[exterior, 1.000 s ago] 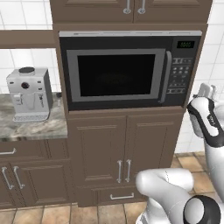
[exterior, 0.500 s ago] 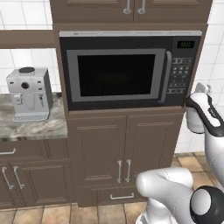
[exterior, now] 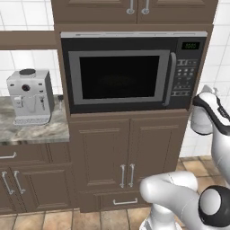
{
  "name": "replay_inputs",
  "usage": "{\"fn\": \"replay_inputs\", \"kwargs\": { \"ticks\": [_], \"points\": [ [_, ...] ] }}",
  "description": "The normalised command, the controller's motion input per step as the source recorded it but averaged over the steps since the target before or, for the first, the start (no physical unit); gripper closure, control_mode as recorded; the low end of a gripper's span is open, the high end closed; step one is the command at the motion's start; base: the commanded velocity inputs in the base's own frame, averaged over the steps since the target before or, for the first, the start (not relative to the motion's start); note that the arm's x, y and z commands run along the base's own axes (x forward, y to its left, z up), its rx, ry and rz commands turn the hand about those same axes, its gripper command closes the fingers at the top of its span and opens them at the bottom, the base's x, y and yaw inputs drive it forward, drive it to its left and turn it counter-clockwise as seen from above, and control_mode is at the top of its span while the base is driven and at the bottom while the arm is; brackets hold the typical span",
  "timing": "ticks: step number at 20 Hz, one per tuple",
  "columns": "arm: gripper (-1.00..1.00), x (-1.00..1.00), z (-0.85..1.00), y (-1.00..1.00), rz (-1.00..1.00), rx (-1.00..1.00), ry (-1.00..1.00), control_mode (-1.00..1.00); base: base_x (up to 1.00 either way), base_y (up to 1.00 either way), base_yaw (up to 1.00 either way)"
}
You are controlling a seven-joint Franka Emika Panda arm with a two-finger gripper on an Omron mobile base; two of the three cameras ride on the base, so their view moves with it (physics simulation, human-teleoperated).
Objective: Pick the potato from the sink and place it in the bowl. Then pick the bowl and place it in the microwave. Then close the microwave door and press the start button.
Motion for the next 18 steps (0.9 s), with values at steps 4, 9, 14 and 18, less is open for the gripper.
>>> {"fn": "replay_inputs", "kwargs": {
  "ticks": [4, 9, 14, 18],
  "points": [
    [1.0, 0.01, 0.09, -0.14, 0.0, 0.07, -0.02, -1.0, 0.0, 0.0, 0.0],
    [1.0, 0.08, 0.06, 0.0, 0.0, 0.03, 0.0, -1.0, 0.0, 0.0, 0.0],
    [1.0, 0.09, 0.01, 0.0, 0.0, 0.03, 0.0, -1.0, 0.0, 0.0, 0.0],
    [1.0, 0.17, 0.0, 0.0, 0.0, 0.01, 0.0, -1.0, 0.0, 0.0, 0.0]
  ]
}}
